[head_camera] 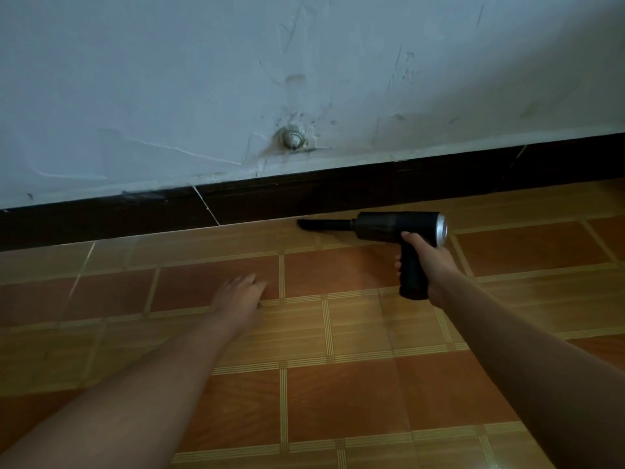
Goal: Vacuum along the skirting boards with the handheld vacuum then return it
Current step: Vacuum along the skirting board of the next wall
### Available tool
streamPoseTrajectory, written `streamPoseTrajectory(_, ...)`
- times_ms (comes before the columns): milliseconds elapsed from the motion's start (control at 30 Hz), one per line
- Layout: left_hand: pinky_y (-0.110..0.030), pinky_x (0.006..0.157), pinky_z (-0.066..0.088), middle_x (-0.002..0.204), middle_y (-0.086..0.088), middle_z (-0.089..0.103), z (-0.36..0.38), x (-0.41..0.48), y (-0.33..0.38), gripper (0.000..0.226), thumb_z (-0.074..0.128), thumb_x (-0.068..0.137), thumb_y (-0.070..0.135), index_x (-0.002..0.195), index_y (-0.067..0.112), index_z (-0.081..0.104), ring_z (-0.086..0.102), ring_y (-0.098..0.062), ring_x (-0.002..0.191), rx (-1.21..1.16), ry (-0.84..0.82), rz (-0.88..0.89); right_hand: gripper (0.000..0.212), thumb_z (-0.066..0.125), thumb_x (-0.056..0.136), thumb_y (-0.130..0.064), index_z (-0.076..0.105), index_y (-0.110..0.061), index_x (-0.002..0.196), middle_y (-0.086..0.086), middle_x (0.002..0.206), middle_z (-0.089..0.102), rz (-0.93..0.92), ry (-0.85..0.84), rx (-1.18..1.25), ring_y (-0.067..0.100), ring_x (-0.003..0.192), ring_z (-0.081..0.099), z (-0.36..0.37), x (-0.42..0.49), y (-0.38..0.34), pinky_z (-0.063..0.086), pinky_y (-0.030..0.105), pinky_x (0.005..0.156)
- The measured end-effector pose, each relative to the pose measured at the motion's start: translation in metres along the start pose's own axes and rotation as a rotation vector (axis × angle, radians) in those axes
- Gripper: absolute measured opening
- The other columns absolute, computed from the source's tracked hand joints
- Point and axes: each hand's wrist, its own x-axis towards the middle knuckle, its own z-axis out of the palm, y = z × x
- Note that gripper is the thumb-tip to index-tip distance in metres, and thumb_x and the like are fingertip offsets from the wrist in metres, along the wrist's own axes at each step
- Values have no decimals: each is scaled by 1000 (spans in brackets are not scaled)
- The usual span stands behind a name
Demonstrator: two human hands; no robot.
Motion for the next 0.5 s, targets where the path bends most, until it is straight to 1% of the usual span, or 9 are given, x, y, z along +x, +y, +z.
streamPoseTrajectory(100, -37, 114, 23, 153, -5, 29, -2, 2, -16, 56, 49, 94, 23, 146, 24, 29, 29, -23, 140, -11, -10, -9, 36, 61, 88, -24, 52, -5, 117, 8, 73, 61, -12, -6, -36, 15, 57, 58, 10, -1, -3, 49, 25, 51)
streamPoseTrajectory(233, -35, 113, 23, 153, -4, 28, -9, 5, -36, 56, 49, 95, 23, 147, 25, 27, 27, -22, 140, -8, -25, 17, 40, 62, 87, -24, 51, -4, 120, 8, 73, 61, -15, 21, -22, 15, 56, 58, 24, 2, -1, 49, 25, 48)
streamPoseTrajectory(367, -36, 113, 23, 154, -3, 26, -10, 10, -61, 58, 49, 94, 24, 147, 24, 26, 26, -21, 141, -25, -40, 15, 38, 61, 88, -24, 51, -5, 118, 8, 74, 60, -5, 12, -39, 16, 58, 57, 39, 2, 3, 48, 27, 53)
streamPoseTrajectory(500, -36, 112, 26, 154, -5, 26, -6, 8, -75, 57, 47, 95, 23, 148, 24, 26, 27, -23, 141, -49, -57, 4, 38, 63, 87, -26, 51, -5, 115, 8, 73, 60, -4, 15, -79, 16, 56, 58, 58, 3, 5, 49, 27, 49)
